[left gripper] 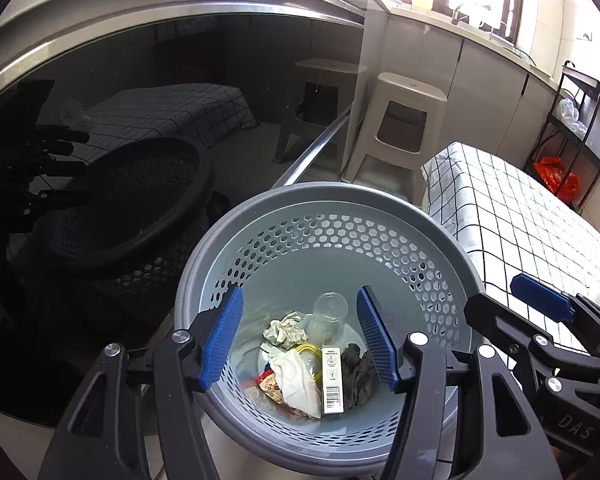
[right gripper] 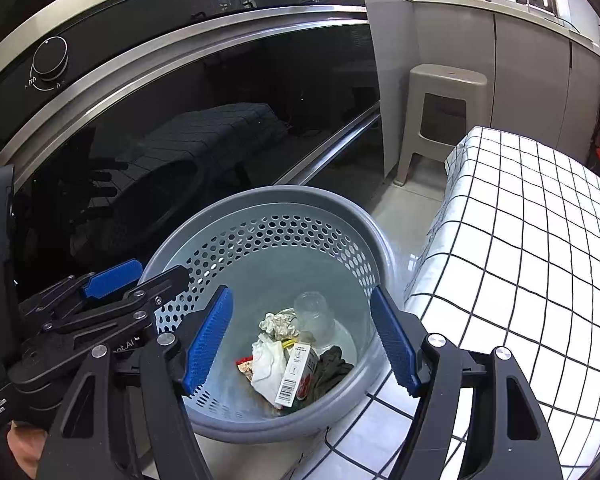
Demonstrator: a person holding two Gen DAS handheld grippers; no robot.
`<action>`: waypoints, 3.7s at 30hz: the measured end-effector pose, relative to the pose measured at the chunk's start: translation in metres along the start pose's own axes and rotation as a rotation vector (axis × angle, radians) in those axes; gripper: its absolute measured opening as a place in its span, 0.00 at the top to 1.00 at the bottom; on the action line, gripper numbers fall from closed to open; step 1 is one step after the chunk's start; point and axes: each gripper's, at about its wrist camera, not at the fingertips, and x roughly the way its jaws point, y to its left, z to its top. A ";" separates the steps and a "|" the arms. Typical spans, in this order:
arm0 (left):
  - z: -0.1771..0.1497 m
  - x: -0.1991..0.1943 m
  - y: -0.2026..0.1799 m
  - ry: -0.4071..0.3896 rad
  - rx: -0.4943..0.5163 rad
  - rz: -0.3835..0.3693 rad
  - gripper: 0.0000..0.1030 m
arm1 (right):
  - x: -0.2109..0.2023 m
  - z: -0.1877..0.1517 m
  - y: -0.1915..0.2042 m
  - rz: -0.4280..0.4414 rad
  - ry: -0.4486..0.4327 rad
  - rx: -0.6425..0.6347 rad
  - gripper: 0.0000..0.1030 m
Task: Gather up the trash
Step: 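Open both grippers to drop the tissue and cloth into the wastebasket, then move both grippers back over the table toward the plastic bag and orange peel, then grasp the clear plastic bag with the left gripper while the right gripper grasps the orange peel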
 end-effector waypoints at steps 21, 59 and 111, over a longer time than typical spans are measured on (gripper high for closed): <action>-0.037 -0.043 -0.077 -0.016 0.087 -0.090 0.33 | -0.094 -0.073 -0.097 -0.137 -0.036 0.165 0.34; -0.082 -0.064 -0.408 -0.024 0.354 -0.381 0.18 | -0.250 -0.141 -0.372 -0.458 -0.152 0.417 0.32; -0.052 -0.016 -0.405 -0.048 0.423 -0.251 0.85 | -0.173 -0.103 -0.394 -0.302 -0.030 0.463 0.32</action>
